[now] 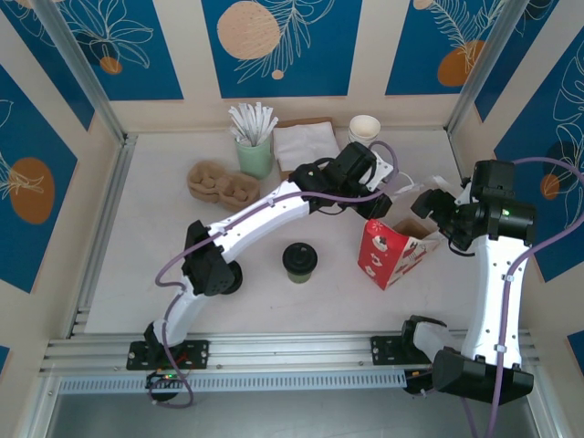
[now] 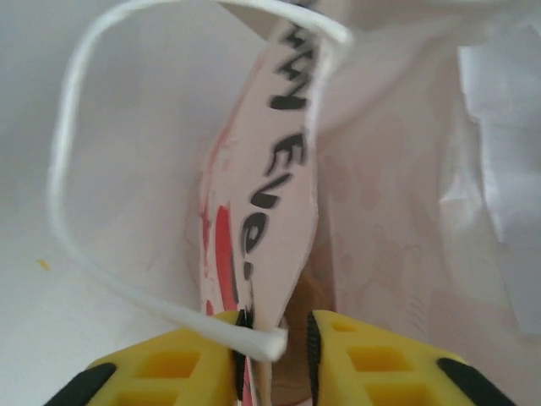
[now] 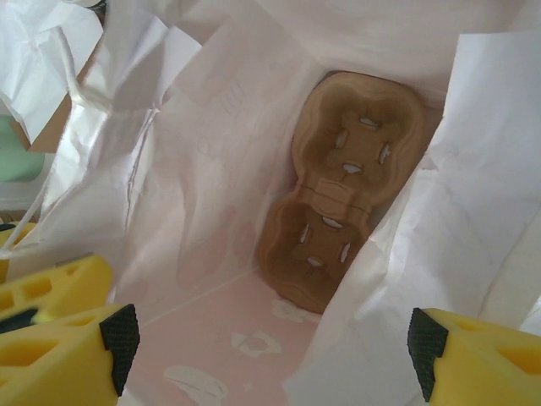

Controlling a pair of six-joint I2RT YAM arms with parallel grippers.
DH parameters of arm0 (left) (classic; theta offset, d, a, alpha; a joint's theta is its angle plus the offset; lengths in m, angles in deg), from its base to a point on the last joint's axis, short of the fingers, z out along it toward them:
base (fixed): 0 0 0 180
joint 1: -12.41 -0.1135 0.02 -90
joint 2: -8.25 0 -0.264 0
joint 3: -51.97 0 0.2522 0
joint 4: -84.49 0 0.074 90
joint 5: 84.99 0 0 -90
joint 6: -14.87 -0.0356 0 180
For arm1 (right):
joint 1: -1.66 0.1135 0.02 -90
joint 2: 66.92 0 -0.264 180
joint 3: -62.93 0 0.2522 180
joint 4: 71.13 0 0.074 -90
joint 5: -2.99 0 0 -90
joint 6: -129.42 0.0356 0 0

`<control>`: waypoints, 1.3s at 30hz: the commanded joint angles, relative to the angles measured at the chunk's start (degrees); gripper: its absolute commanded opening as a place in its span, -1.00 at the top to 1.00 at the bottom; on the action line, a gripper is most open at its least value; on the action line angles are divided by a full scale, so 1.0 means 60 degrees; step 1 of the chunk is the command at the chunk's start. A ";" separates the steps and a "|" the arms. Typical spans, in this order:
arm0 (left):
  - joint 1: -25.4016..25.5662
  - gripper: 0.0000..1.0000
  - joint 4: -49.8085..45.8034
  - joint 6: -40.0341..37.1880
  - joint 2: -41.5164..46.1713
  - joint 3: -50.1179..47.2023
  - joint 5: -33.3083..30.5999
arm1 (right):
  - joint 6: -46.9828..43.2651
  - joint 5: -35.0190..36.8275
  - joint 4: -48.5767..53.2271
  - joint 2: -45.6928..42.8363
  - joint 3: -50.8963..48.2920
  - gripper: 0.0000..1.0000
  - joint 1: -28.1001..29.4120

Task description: Pack the takeout coffee

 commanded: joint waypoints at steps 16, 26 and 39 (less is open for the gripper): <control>-0.0018 0.90 0.1149 0.0756 0.1888 -0.2175 -0.3334 | 0.0048 -0.0498 0.0528 -0.0139 0.0263 -0.73 0.0092; -0.0243 0.91 0.1145 0.0964 0.2275 -0.2817 -0.3744 | -0.0068 -0.0283 0.0746 -0.0219 0.0228 -0.76 0.0066; -0.0593 0.93 0.1261 0.0998 0.2693 -0.3536 -0.4025 | -0.0046 -0.1330 0.0468 -0.0498 0.0249 -0.85 -0.0711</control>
